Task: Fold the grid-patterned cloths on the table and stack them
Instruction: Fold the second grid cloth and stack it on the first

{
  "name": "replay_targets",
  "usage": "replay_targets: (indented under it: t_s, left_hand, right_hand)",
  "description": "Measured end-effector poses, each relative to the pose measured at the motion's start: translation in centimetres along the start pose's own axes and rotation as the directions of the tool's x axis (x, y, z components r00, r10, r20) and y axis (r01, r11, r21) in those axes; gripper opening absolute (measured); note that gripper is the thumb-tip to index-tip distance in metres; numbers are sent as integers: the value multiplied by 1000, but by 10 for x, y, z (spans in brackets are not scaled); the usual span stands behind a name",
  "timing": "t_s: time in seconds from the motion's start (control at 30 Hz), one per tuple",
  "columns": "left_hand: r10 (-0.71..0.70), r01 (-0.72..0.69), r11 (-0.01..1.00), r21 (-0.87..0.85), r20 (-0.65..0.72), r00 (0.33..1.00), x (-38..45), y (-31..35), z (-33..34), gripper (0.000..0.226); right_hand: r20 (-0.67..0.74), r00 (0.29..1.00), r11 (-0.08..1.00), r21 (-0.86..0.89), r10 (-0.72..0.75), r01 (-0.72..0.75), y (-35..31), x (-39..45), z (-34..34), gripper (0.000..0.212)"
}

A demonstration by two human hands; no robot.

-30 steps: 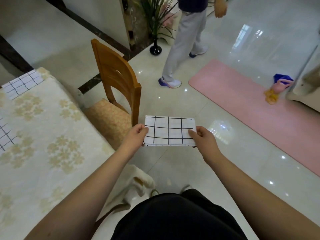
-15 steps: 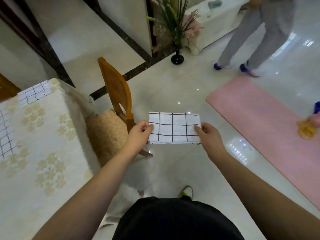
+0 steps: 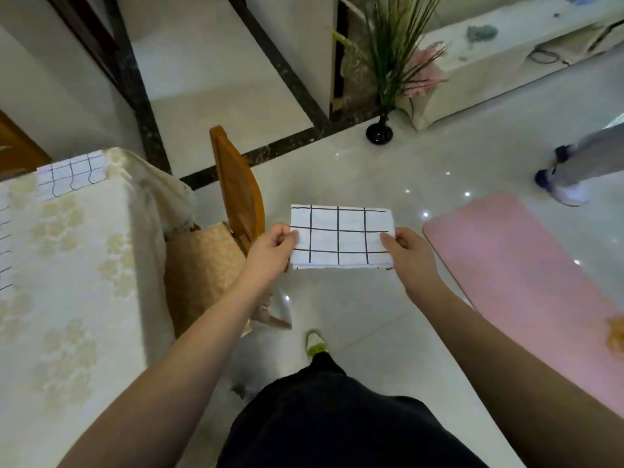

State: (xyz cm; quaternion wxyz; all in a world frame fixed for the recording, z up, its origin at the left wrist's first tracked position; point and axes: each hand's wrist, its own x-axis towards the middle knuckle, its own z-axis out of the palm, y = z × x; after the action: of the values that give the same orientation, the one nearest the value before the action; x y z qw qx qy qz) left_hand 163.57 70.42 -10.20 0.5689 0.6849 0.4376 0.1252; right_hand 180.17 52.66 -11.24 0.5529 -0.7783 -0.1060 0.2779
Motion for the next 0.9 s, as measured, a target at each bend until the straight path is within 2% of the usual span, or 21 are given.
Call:
replay_targets:
  t_s: [0.13, 0.27, 0.5, 0.7, 0.9]
  left_hand:
    - [-5, 5, 1000, -2, -60, 998, 47, 15, -11, 25]
    - [7, -5, 1000, 21, -79, 997, 84, 33, -24, 27]
    - [-2, -4, 999, -38, -169, 986, 145, 49, -43, 5]
    - [-92, 88, 996, -27, -280, 956, 207, 69, -45, 15]
    - [-195, 150, 978, -146, -375, 907, 258, 102, -44, 10]
  right_hand:
    - [41, 999, 1000, -23, 9, -8, -26, 46, 20, 8]
    - [71, 997, 998, -56, -39, 43, -55, 88, 39, 10]
    - [180, 982, 994, -82, -60, 75, -86, 169, 72, 8]
    - [319, 944, 988, -96, -81, 117, -116, 263, 104, 6]
    - [471, 877, 977, -124, -98, 176, -157, 349, 134, 9]
